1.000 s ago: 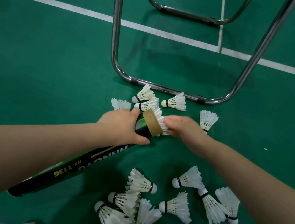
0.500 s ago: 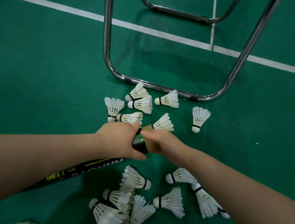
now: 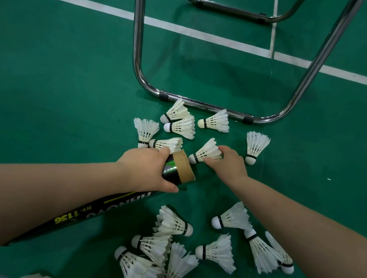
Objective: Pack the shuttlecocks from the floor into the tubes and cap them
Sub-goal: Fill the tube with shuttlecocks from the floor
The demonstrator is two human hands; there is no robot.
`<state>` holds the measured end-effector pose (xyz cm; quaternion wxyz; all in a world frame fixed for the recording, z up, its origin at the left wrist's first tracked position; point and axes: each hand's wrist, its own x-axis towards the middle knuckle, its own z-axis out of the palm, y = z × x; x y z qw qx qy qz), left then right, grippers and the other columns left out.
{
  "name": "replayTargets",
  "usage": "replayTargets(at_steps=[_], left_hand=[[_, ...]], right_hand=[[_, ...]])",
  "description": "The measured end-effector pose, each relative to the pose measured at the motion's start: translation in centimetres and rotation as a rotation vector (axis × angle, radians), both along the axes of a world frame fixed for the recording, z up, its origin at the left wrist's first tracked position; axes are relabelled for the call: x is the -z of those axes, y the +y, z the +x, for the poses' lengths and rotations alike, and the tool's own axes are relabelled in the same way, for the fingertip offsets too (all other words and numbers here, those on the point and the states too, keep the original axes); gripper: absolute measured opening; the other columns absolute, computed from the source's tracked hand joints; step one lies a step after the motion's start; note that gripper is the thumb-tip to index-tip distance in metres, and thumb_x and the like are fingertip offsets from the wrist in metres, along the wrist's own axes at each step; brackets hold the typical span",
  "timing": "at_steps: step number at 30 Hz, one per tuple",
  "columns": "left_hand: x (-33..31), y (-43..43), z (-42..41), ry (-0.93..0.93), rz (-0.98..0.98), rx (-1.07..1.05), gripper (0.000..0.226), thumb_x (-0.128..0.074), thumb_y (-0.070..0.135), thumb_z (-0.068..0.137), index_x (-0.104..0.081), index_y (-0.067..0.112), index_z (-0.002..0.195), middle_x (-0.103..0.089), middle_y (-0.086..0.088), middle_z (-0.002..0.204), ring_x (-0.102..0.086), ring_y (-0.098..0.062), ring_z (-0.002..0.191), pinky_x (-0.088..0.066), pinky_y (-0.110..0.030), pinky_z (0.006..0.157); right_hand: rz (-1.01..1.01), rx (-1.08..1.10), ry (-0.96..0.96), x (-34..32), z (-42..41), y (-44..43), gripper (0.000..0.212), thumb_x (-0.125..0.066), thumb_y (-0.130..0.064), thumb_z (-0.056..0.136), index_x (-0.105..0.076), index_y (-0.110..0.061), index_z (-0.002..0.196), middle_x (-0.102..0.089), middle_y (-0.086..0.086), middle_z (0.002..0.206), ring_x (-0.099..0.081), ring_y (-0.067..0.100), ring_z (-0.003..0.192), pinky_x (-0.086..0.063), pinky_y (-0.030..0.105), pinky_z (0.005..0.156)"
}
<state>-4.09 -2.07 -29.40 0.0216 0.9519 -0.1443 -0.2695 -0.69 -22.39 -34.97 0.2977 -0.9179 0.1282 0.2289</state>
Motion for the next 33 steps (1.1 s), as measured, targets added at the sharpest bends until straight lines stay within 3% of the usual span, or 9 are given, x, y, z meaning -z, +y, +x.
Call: replayTargets(at_steps=[5,8,14,19,23,29,33], left_hand=[[0.0,0.2,0.4,0.001,0.004,-0.020,0.063,-0.056,0.076,0.070,-0.032,0.022,0.093,-0.042,0.009,0.073,-0.048,-0.016,0.071,-0.037,-0.029,0.053],[0.1,0.5,0.6,-0.008,0.005,-0.047,0.065,-0.056,0.076,0.070,-0.033,0.021,0.095,-0.045,0.009,0.074,-0.049,-0.016,0.070,-0.038,-0.029,0.053],[-0.2,0.9,0.7,-0.011,0.004,-0.079,0.063,-0.058,0.075,0.070,-0.033,0.022,0.095,-0.045,0.008,0.074,-0.048,-0.015,0.069,-0.036,-0.028,0.050],[-0.4,0.8,0.4,-0.018,0.001,-0.077,0.063,-0.058,0.075,0.070,-0.034,0.022,0.095,-0.046,0.008,0.075,-0.048,-0.016,0.069,-0.037,-0.028,0.051],[-0.9,0.4,0.1,-0.027,-0.008,-0.072,0.064,-0.058,0.075,0.069,-0.035,0.022,0.095,-0.048,0.008,0.074,-0.048,-0.013,0.066,-0.038,-0.028,0.050],[-1.6,-0.6,-0.5,-0.060,-0.010,-0.045,0.065,-0.059,0.075,0.068,-0.036,0.021,0.096,-0.049,0.008,0.076,-0.052,-0.017,0.071,-0.041,-0.029,0.055],[-1.9,-0.5,-0.6,-0.054,-0.030,-0.043,0.063,-0.060,0.074,0.068,-0.036,0.020,0.093,-0.049,0.008,0.074,-0.052,-0.017,0.069,-0.038,-0.029,0.053]], right_hand=[[0.116,0.073,-0.047,-0.4,-0.1,-0.2,0.020,-0.054,-0.036,0.090,-0.065,-0.021,0.098,-0.066,0.000,0.103,-0.059,0.022,0.100,-0.046,0.039,0.091],[0.205,0.124,-0.096,-1.3,-0.4,-0.3,0.022,-0.051,-0.033,0.093,-0.065,-0.017,0.096,-0.063,-0.002,0.094,-0.056,0.017,0.090,-0.041,0.029,0.076],[0.369,0.274,-0.174,-3.0,-2.2,-0.4,0.024,-0.049,-0.031,0.095,-0.065,-0.015,0.087,-0.059,-0.003,0.077,-0.050,0.011,0.070,-0.039,0.024,0.062],[0.526,0.347,-0.198,-5.0,-3.2,0.3,0.024,-0.053,-0.027,0.093,-0.068,-0.014,0.080,-0.065,0.002,0.079,-0.054,0.013,0.072,-0.044,0.027,0.071],[0.575,0.219,-0.162,-6.2,-4.2,1.4,0.023,-0.053,-0.023,0.093,-0.069,-0.017,0.078,-0.067,0.001,0.079,-0.057,0.012,0.077,-0.045,0.027,0.075],[0.560,0.047,-0.107,-6.9,-5.3,2.8,0.017,-0.053,-0.017,0.093,-0.069,-0.016,0.093,-0.063,-0.009,0.080,-0.054,0.004,0.076,-0.042,0.017,0.069],[0.710,0.027,0.046,-7.2,-5.0,2.9,0.022,-0.049,-0.015,0.095,-0.068,-0.012,0.105,-0.065,-0.001,0.095,-0.056,0.009,0.089,-0.042,0.020,0.082]])
